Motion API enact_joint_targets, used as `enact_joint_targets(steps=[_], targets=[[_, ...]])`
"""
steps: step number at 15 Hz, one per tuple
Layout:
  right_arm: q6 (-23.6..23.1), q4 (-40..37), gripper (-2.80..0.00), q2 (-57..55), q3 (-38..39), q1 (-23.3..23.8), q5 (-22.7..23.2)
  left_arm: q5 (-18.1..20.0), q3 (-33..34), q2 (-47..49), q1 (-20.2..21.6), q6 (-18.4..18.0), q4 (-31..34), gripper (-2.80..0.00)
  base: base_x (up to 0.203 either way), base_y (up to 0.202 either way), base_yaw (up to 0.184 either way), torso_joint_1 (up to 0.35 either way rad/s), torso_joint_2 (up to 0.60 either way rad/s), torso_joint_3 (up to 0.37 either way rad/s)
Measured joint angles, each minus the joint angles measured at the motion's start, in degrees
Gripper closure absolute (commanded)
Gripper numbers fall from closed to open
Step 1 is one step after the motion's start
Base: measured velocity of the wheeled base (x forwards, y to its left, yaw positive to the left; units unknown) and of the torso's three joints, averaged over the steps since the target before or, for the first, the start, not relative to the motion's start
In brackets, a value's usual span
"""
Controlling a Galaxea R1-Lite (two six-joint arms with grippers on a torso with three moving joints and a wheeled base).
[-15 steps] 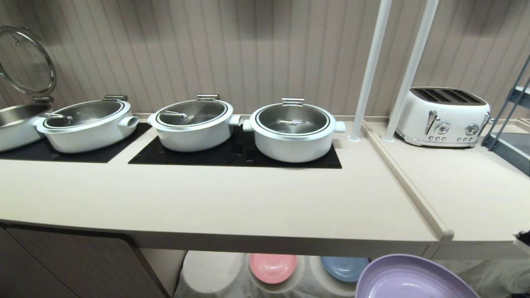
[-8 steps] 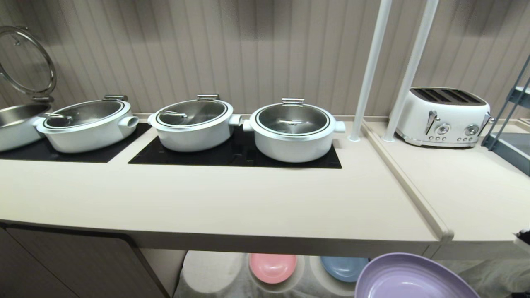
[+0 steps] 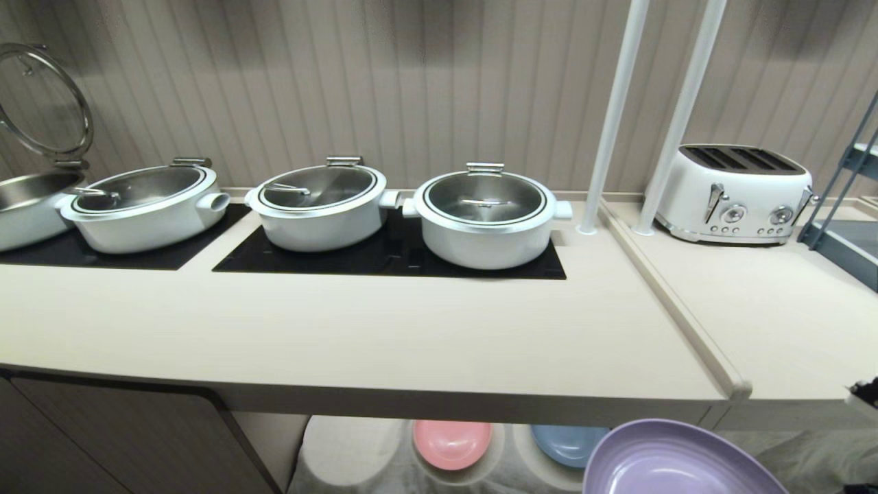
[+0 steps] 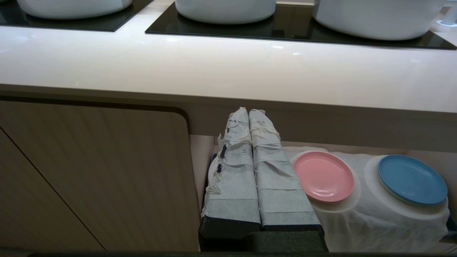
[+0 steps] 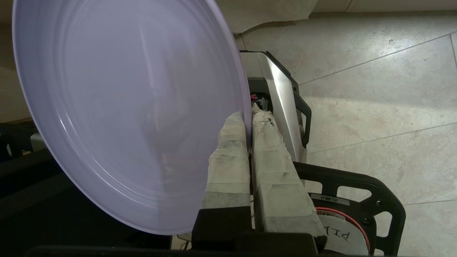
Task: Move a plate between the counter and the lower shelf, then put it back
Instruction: Put the plate in the cupboard
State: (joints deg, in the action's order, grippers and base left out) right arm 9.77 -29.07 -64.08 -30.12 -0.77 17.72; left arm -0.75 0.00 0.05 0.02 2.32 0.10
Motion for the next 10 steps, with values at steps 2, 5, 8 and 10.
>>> enact_joint_targets(steps=[2,5,8,10], targets=[[0.00,0.00,0.00,-0.19,0.01,0.00,0.00,0.00,0.00,0.00,0.00,0.00,0.00,0.00,0.000,0.000,0.000,0.000,0.00,0.000],[0.00,0.09,0.00,-0.31,0.09,0.00,0.00,-0.02,0.00,0.00,0.01,0.02,-0.02,0.00,0.000,0.000,0.000,0.000,0.00,0.000],[0.00,-0.09,0.00,-0.33,0.15,0.02,-0.08,0.00,0.00,0.00,0.08,0.04,-0.02,0.00,0.000,0.028,-0.001,0.002,0.00,0.002],[-0.03,0.04,0.00,-0.33,0.15,0.02,-0.04,0.00,0.00,0.00,0.00,0.08,0.00,0.00,0.000,0.171,-0.004,0.009,0.00,-0.003]])
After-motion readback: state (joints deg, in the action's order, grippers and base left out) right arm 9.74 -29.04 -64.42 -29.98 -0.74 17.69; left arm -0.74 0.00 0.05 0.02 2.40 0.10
